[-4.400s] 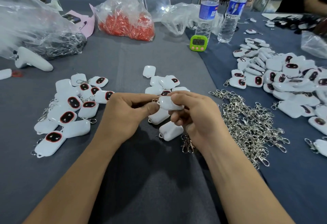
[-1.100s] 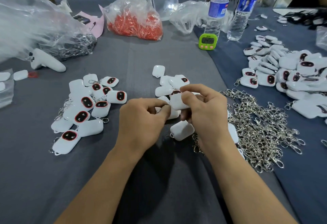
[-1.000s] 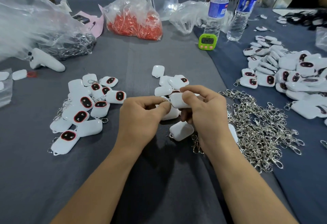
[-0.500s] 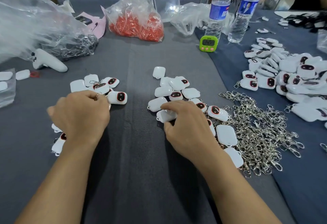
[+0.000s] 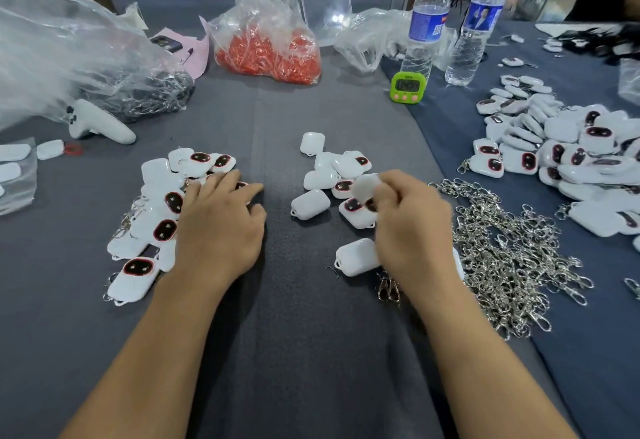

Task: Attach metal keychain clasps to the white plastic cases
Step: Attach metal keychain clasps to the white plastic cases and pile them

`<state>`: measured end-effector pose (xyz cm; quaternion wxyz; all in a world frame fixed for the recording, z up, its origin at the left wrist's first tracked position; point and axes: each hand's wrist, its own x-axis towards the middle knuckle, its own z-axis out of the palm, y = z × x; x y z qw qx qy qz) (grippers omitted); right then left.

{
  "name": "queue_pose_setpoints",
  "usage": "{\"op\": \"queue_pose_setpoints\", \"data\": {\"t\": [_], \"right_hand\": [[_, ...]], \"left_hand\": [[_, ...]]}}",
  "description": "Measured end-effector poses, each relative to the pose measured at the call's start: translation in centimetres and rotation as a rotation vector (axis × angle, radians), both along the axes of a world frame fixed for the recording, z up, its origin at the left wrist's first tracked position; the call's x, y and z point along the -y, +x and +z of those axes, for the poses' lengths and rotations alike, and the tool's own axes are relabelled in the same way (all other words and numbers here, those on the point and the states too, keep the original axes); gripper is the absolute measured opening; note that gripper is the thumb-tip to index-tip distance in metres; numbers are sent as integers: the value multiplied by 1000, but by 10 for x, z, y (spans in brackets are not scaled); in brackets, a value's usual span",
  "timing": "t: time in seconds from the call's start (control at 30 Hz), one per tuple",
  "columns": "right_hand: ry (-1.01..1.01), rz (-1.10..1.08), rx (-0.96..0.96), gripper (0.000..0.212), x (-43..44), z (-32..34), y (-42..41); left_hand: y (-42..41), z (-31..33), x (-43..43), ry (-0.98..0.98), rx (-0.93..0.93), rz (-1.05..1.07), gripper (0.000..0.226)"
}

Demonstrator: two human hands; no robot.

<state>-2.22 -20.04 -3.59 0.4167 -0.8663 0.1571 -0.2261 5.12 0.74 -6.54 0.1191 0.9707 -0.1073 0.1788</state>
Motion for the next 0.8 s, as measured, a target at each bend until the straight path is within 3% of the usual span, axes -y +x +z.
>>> {"op": "queue_pose_setpoints", "data": {"t": [0.13,0.27,0.47,0.63,0.73,0.8], "right_hand": [[-81,-307,-44,19,42,5,0],[-183,-388,-304,23,70,1,-5],[-387,-150,-435,9,69,-1,-4],[-464,55,-438,11,55,4,-6],[-458,172,-406,11,38,4,-4],[-456,203,-415,14,34,3,-3]], "left_hand": [[0,-3,-6,-12,31,83,33],[-8,2,5,-88,57,82,28],[-34,4,46,-207,40,-141,28],[-49,8,69,-436,-268,-399,59],[-57,9,80,-376,-305,-529,75],[-59,7,83,-297,-291,-568,73]]}}
